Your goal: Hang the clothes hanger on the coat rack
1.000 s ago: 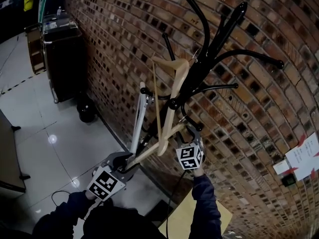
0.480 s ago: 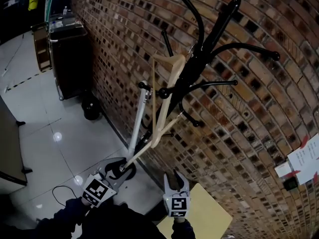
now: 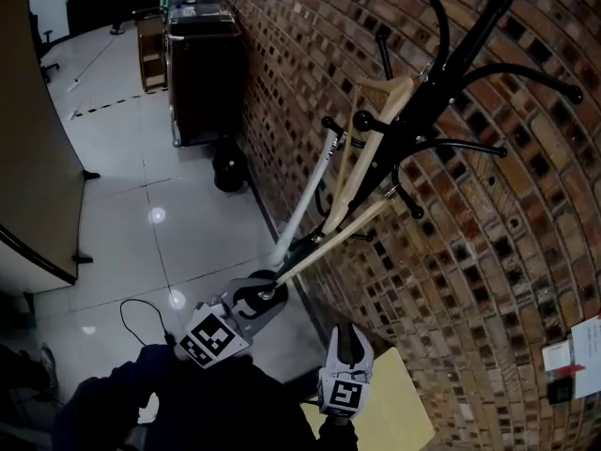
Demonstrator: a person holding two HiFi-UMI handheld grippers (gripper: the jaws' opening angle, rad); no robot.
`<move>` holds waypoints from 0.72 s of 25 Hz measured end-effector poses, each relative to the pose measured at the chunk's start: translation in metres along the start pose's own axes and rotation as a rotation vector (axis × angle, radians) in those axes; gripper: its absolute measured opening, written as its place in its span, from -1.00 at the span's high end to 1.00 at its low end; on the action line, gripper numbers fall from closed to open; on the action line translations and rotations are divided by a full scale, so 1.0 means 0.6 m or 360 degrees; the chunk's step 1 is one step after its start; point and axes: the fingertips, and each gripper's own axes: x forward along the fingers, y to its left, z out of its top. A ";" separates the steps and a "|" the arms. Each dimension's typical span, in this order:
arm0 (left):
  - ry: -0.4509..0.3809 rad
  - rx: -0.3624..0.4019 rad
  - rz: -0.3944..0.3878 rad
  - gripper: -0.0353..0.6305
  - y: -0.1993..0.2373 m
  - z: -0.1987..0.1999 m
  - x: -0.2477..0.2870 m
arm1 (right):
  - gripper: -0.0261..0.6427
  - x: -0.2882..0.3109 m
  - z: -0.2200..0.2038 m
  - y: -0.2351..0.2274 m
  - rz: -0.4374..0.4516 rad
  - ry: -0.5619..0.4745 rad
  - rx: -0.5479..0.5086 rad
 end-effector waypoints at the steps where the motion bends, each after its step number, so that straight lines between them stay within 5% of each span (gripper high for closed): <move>1: 0.0003 -0.0002 0.0017 0.59 -0.003 -0.001 -0.004 | 0.65 0.000 0.001 -0.002 0.0008 -0.0009 -0.0011; 18: 0.0062 -0.0004 0.0143 0.60 -0.025 -0.029 -0.033 | 0.68 -0.003 0.008 0.009 0.0097 -0.0123 -0.0049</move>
